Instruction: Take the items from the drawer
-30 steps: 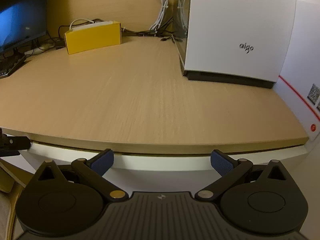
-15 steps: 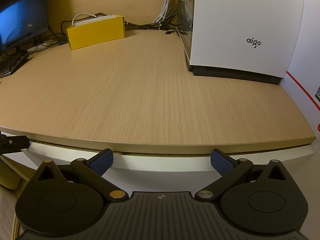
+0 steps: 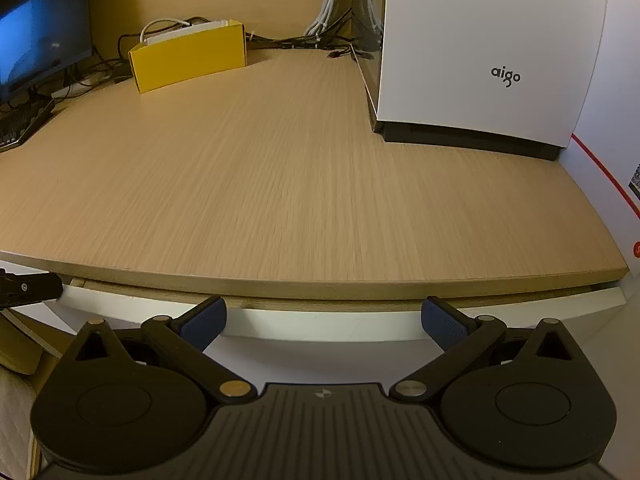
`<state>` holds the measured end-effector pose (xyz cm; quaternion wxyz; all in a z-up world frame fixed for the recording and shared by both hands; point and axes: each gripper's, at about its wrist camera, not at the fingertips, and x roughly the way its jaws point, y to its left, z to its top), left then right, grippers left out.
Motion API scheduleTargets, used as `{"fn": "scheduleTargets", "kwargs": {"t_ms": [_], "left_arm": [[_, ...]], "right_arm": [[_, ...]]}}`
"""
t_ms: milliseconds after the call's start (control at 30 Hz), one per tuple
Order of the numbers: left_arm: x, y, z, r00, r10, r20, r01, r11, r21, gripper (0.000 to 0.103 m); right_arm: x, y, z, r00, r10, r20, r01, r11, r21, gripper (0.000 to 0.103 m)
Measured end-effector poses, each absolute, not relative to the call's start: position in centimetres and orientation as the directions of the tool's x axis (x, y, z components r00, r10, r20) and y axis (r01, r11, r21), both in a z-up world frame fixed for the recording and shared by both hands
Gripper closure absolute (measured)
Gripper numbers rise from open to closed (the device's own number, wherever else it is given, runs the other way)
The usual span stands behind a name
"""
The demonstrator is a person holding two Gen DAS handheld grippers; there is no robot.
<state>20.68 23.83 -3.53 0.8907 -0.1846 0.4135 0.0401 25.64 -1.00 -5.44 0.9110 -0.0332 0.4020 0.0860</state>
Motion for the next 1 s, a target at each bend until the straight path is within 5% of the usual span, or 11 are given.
{"fn": "scheduleTargets", "kwargs": {"t_ms": [267,500,1000], "left_arm": [[19.2,22.6,-1.8,0.707,-0.016,-0.707,-0.202,0.954,-0.223,0.082],[20.8,18.4,-1.6,0.696,-0.127,-0.706,-0.062,0.97,-0.235,0.082],[23.4,13.4,-2.8,0.606,-0.129,-0.785,0.028,0.99,-0.141,0.082]], "right_arm": [[25.9,-2.6,-5.5,0.675,0.116,-0.729,-0.167,0.986,0.003,0.001],[26.8,-3.9,-5.4,0.661,0.116,-0.741,-0.172,0.985,0.0,0.0],[24.9,-5.0,-5.0,0.692,0.125,-0.711,-0.19,0.982,-0.012,0.001]]}}
